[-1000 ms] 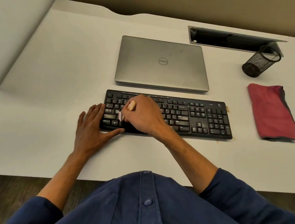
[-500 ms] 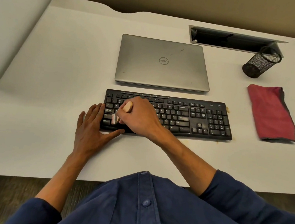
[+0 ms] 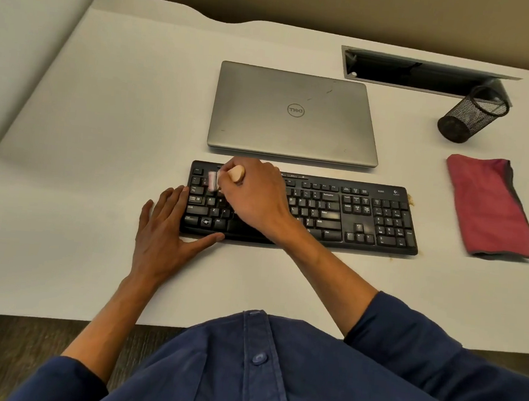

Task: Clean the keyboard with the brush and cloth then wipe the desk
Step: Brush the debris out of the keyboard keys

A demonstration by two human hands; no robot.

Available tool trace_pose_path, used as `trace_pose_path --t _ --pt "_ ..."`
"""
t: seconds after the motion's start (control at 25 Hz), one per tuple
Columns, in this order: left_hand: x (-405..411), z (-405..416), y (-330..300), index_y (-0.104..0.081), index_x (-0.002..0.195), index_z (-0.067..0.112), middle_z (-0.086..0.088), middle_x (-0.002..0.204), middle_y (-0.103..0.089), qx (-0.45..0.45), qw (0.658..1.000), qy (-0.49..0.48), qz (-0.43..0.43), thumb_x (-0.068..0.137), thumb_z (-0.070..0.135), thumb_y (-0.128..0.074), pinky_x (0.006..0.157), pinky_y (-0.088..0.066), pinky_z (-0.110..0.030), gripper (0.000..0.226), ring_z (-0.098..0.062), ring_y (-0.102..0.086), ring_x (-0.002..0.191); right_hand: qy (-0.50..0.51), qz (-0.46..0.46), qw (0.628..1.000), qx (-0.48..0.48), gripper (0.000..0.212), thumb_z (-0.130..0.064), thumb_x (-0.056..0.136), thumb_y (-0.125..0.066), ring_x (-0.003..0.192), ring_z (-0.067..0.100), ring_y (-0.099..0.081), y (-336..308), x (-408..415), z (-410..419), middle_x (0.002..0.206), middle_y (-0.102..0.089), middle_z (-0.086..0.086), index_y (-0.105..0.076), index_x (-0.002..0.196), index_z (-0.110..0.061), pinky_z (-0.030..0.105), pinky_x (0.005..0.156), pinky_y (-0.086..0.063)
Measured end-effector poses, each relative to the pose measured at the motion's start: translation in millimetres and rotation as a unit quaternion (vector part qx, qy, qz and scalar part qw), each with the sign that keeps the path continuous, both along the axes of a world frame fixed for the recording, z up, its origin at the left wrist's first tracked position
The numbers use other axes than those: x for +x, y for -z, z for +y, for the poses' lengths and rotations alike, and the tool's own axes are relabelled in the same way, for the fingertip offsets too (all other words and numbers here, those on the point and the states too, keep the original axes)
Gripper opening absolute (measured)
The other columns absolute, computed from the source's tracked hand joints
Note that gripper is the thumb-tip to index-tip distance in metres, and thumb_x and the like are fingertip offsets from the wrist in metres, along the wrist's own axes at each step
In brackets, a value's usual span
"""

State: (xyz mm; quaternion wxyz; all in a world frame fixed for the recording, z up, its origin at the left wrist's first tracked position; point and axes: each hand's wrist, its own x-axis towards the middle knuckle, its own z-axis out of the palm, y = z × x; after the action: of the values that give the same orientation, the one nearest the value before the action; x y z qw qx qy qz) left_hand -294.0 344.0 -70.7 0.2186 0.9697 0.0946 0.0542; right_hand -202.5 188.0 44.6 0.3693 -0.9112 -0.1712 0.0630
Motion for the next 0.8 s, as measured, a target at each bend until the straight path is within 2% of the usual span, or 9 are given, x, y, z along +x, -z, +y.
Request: trace_pose_path --t 0.16,0.32,0.44,0.6,0.68,0.8 --pt "-0.5 0.1 0.0 -0.029 0.156 0.017 -0.001 0.162 -0.03 -0.003 1.0 0.002 -0.002 0.073 0.088 -0.042 0.124 -0.011 -0.045 0.11 -0.016 -0.017 0.152 -0.06 0.066 0.995 -0.054 0.02 -0.028 0.088 -0.062 0.068 0.011 -0.068 -4.9 15.5 5.0 0.066 -0.072 -0.005 -0.074 0.078 -0.016 0.036 0.076 -0.057" --pt "0.1 0.2 0.0 -0.028 0.156 0.018 -0.002 0.162 -0.03 -0.006 1.0 0.002 -0.006 0.073 0.088 -0.043 0.124 -0.011 -0.045 0.11 -0.016 -0.017 0.152 -0.039 0.02 0.998 -0.053 0.02 -0.029 0.09 -0.06 0.07 0.016 -0.068 -6.4 27.9 13.7 0.072 -0.072 -0.003 -0.072 0.086 -0.014 0.039 0.079 -0.056" --pt "-0.7 0.6 0.7 -0.028 0.156 0.018 -0.002 0.161 -0.03 -0.008 1.0 0.001 -0.008 0.073 0.088 -0.043 0.124 -0.012 -0.046 0.11 -0.017 -0.017 0.152 -0.073 0.083 0.992 -0.068 0.019 -0.028 0.087 -0.063 0.064 0.012 -0.067 -6.5 34.7 18.3 0.065 -0.072 -0.004 -0.072 0.084 -0.011 0.035 0.071 -0.057" --pt "0.3 -0.8 -1.1 -0.029 0.156 0.018 -0.003 0.161 -0.031 -0.013 1.0 -0.001 -0.01 0.072 0.089 -0.042 0.124 -0.012 -0.046 0.112 -0.017 -0.018 0.151 -0.037 0.038 0.998 -0.037 0.021 -0.023 0.088 -0.06 0.063 0.014 -0.066 -3.3 41.7 23.9 0.061 -0.069 -0.004 -0.072 0.078 -0.009 0.034 0.071 -0.055" --pt "-0.3 -1.1 -1.6 -0.029 0.156 0.018 -0.003 0.161 -0.031 -0.018 1.0 -0.005 -0.012 0.071 0.09 -0.042 0.124 -0.011 -0.046 0.112 -0.018 -0.018 0.151 -0.054 0.057 0.996 -0.05 0.021 -0.025 0.086 -0.061 0.065 0.018 -0.069 -1.3 44.8 26.6 0.066 -0.072 0.001 -0.071 0.079 -0.008 0.038 0.072 -0.057" --pt "-0.5 -0.1 -2.3 -0.028 0.156 0.02 -0.002 0.161 -0.031 -0.023 1.0 -0.005 -0.014 0.071 0.09 -0.042 0.124 -0.011 -0.045 0.112 -0.018 -0.018 0.151 -0.044 0.051 0.997 -0.031 0.019 -0.027 0.087 -0.061 0.068 0.015 -0.069 -2.9 49.7 28.8 0.07 -0.073 -0.002 -0.071 0.082 -0.012 0.034 0.071 -0.056"
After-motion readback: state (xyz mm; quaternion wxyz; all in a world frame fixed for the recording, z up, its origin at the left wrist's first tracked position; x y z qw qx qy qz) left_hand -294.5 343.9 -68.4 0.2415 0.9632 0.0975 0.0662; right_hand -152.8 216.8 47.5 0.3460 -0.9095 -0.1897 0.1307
